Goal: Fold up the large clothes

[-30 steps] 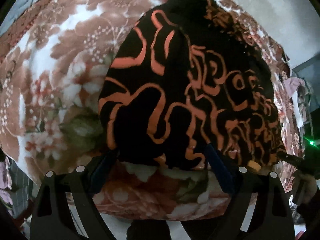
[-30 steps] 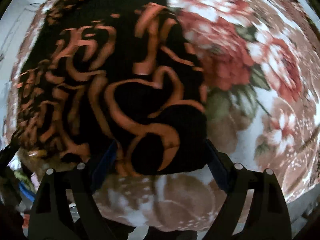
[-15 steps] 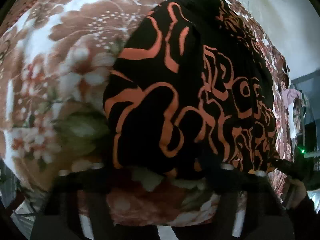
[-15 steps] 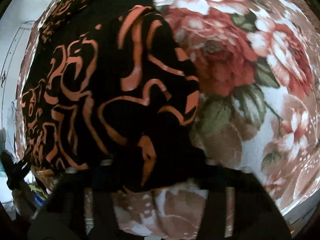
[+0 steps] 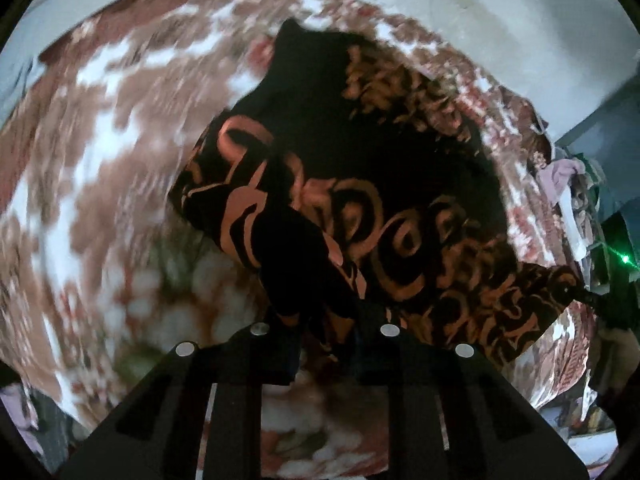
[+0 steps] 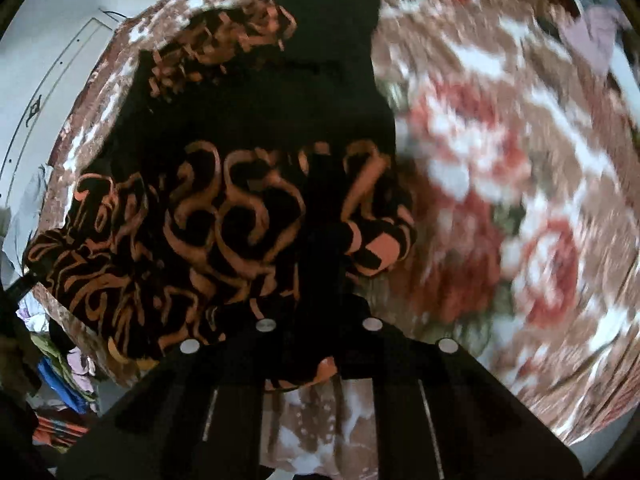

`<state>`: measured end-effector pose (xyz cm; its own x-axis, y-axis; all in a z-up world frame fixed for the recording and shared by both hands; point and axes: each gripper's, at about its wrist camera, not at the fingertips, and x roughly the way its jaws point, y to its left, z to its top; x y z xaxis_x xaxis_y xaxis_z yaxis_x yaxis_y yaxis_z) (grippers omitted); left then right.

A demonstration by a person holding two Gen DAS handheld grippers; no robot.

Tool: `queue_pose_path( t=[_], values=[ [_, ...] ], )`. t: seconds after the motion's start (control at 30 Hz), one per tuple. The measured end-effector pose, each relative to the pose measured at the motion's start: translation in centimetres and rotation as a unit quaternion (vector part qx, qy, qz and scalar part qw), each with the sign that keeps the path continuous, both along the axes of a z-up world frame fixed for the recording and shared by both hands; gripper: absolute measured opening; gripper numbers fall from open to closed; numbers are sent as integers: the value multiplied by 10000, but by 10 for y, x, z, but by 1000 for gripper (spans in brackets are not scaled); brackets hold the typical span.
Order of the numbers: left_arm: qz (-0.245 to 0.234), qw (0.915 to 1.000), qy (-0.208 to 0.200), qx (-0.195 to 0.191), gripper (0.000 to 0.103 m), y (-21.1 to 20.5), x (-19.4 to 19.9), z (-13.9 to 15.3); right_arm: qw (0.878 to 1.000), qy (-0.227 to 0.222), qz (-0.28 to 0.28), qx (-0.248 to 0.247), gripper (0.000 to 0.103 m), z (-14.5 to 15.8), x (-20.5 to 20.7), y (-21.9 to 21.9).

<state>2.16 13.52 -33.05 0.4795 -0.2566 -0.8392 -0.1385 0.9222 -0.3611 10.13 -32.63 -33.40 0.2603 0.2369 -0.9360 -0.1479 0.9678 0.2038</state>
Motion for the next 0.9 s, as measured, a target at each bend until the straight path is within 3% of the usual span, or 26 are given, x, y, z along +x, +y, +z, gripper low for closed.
queue_pose_path(
  t=[0.2,0.43,0.57,0.7,0.9],
  values=[
    [119,9989,-439,131,17,-10,51,50,9966,-617,469,268,11,54,64,19],
    [357,9958,-789,296,17,-13,124,93,9907,-915,919,409,11,88,155,33],
    [395,9936,-1055,98,17,-9,182,107,9894,-1000,1018,262,11,88,211,42],
    [87,9929,-1189,58,17,-11,254,110,9919,-900,897,82,11,81,269,48],
    [-361,9935,-1073,148,16,-9,346,101,9952,-820,538,25,11,68,329,56]
  ],
)
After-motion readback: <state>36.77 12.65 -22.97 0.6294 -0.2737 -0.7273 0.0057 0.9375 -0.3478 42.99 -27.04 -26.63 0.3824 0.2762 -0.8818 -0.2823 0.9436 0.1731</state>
